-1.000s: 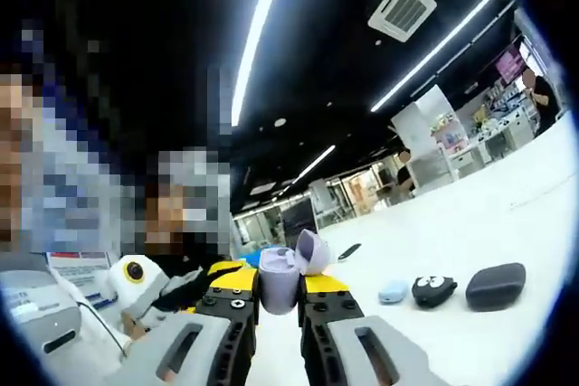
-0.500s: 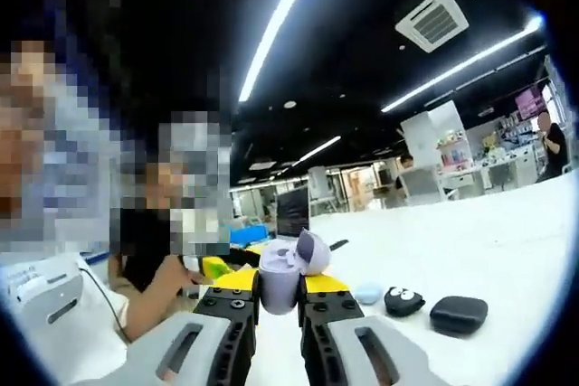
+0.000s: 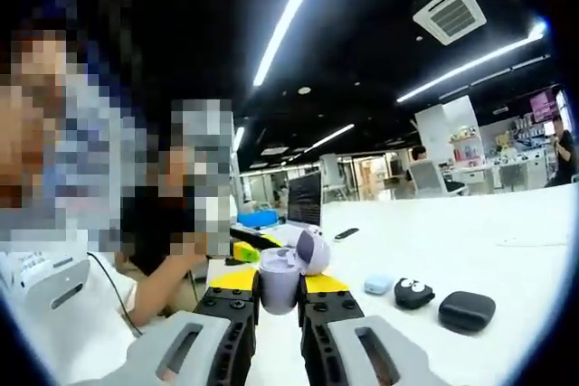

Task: Pick up the earbuds from the table and place the earbuds into the earbud case

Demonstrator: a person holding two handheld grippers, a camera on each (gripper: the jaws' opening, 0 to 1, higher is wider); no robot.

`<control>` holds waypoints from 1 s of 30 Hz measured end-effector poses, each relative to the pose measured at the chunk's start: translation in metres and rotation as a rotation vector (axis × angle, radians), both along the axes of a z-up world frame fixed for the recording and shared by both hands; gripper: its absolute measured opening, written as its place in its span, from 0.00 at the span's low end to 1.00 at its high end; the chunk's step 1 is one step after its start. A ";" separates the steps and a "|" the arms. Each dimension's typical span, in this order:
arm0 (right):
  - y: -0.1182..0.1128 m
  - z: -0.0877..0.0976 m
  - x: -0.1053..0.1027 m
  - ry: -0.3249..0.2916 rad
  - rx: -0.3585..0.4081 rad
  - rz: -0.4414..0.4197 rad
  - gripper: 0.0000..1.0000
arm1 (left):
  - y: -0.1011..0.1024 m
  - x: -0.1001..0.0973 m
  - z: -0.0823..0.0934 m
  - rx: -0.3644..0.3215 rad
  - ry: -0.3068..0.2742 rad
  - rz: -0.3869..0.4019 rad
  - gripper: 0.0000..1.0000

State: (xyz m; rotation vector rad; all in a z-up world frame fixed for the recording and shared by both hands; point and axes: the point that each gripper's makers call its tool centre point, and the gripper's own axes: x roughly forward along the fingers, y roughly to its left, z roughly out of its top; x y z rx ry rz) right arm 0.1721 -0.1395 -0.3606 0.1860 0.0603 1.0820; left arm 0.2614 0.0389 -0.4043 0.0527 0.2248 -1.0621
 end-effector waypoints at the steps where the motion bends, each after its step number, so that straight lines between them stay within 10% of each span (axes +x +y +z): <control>1: 0.000 -0.001 0.002 0.001 -0.003 -0.005 0.16 | 0.006 0.006 -0.004 0.029 -0.003 0.035 0.33; 9: -0.001 -0.011 0.011 0.016 -0.030 -0.045 0.16 | 0.048 0.040 -0.055 0.417 -0.028 0.253 0.33; 30: 0.010 -0.022 0.010 0.006 -0.085 -0.035 0.16 | 0.031 0.061 -0.101 0.569 -0.007 0.239 0.25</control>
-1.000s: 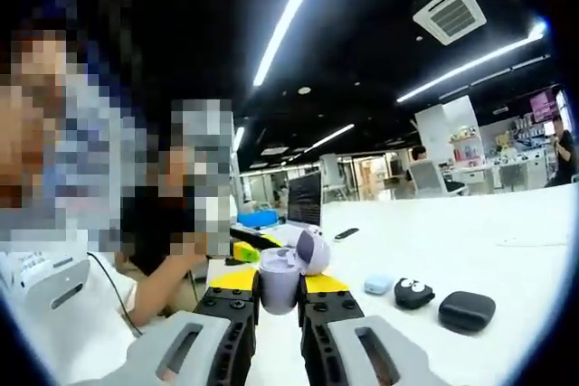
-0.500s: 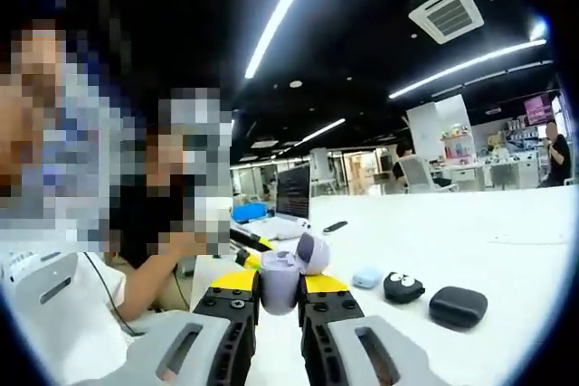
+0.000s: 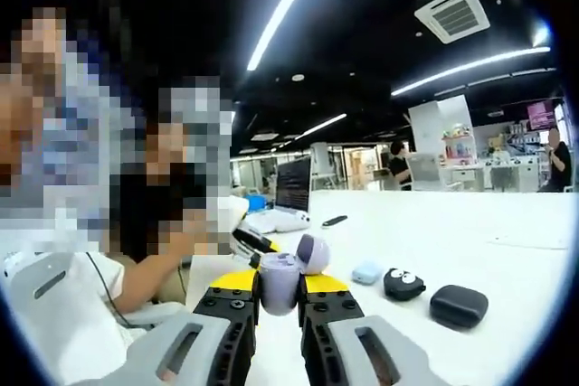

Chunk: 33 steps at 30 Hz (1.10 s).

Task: Pick up the earbuds from the table and place the earbuds into the earbud case

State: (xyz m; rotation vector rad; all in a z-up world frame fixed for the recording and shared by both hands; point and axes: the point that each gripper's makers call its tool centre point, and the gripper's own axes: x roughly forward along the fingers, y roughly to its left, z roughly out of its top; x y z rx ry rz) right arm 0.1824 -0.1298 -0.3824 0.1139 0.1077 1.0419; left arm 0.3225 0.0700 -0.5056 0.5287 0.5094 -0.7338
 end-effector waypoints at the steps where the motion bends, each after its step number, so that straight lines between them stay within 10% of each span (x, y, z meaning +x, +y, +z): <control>1: 0.001 -0.001 0.000 0.000 -0.005 0.003 0.16 | -0.002 0.000 0.001 -0.006 -0.001 -0.005 0.24; 8: 0.005 -0.002 -0.004 -0.009 -0.020 0.020 0.16 | 0.002 0.001 0.005 -0.022 -0.002 -0.010 0.25; 13: 0.001 -0.003 -0.002 -0.006 -0.021 0.012 0.16 | 0.008 0.000 0.017 -0.166 0.024 -0.012 0.25; 18: -0.001 -0.001 0.000 -0.002 -0.005 0.008 0.16 | -0.049 -0.029 0.038 -0.338 0.034 -0.238 0.25; 25: 0.003 -0.003 -0.003 -0.003 -0.016 0.020 0.16 | -0.063 -0.015 -0.005 -0.143 0.017 -0.223 0.25; 33: 0.002 -0.004 -0.003 -0.003 -0.025 0.020 0.16 | -0.079 -0.015 -0.004 -0.218 0.044 -0.248 0.20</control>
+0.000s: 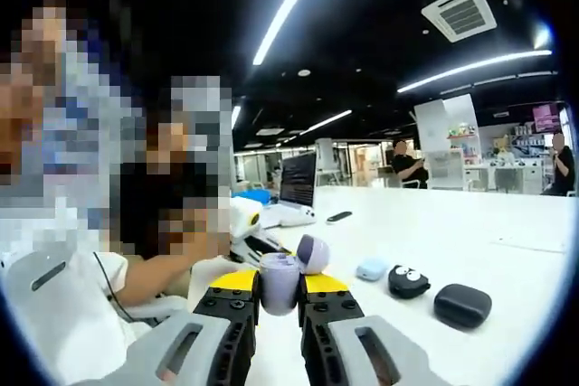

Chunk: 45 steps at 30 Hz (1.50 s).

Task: Pick up the earbuds from the table and place the earbuds into the earbud case

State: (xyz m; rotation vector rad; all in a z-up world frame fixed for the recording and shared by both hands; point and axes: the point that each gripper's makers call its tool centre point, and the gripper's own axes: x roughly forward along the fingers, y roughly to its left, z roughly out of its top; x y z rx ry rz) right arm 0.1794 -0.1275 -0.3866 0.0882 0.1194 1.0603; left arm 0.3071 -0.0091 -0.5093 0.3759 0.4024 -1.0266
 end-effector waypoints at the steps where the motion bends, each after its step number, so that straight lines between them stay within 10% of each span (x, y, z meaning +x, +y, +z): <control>1: 0.000 0.000 0.000 -0.001 -0.001 -0.002 0.16 | -0.001 -0.003 0.000 0.012 0.006 -0.007 0.18; 9: 0.002 0.000 -0.001 -0.003 -0.011 0.003 0.16 | -0.008 -0.031 -0.002 0.080 0.007 -0.076 0.14; 19: -0.002 0.001 0.000 -0.005 -0.009 -0.006 0.16 | 0.008 0.010 0.017 -0.187 -0.032 0.055 0.21; 22: -0.002 0.001 0.000 -0.007 -0.010 -0.005 0.16 | 0.007 0.005 0.012 -0.260 0.049 0.015 0.21; 26: -0.003 0.002 0.000 -0.007 -0.005 -0.004 0.16 | 0.003 -0.003 0.001 -0.148 0.029 -0.014 0.21; 45: -0.001 0.000 -0.002 -0.006 -0.013 0.005 0.16 | -0.022 -0.008 -0.002 -0.161 0.067 -0.054 0.13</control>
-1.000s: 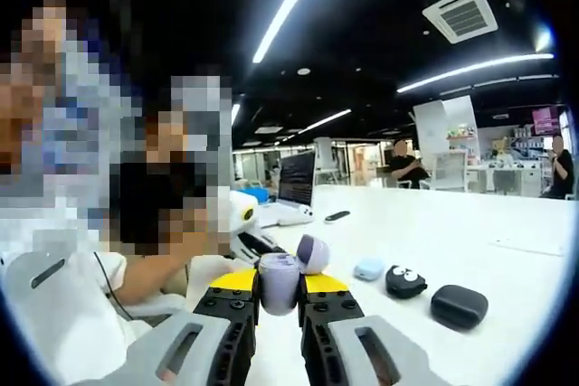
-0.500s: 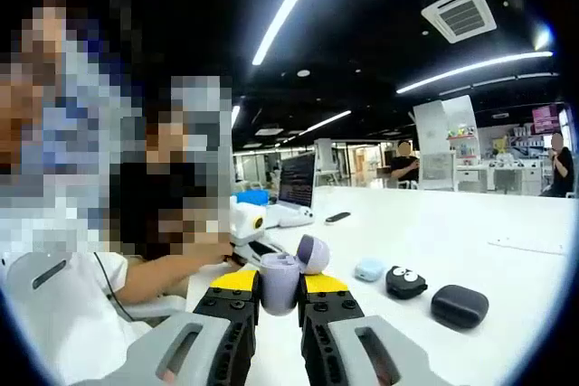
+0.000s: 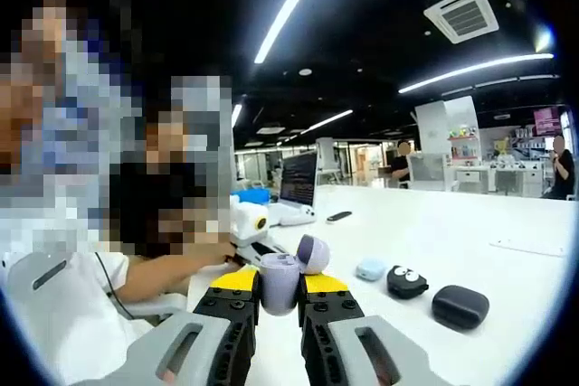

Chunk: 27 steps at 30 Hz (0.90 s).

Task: Pick up the earbuds from the table and place the earbuds into the earbud case

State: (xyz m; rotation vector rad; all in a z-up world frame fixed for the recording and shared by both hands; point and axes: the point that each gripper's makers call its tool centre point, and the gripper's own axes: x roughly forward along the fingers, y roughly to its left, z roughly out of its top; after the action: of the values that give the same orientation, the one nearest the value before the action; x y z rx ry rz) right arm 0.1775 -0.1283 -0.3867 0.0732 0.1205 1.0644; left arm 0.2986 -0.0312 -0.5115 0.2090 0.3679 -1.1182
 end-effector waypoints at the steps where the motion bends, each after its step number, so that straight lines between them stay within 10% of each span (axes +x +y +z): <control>1: 0.000 -0.001 0.000 0.001 -0.002 0.002 0.16 | -0.001 0.000 0.001 -0.002 -0.009 -0.005 0.13; 13: 0.009 -0.009 0.002 0.030 -0.006 -0.006 0.16 | -0.020 -0.031 0.096 -0.004 -0.453 -0.042 0.13; 20: 0.010 -0.012 0.004 -0.010 -0.074 -0.031 0.16 | -0.026 -0.076 0.159 -0.030 -0.632 -0.030 0.13; 27: 0.013 -0.014 0.001 -0.005 -0.079 -0.030 0.16 | -0.040 -0.105 0.172 -0.028 -0.692 -0.067 0.13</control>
State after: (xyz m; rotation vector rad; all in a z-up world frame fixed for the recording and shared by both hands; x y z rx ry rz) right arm 0.1789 -0.1151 -0.4006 0.0004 0.1562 1.0292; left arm 0.1936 -0.0710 -0.3395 0.5654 -0.2723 -1.0452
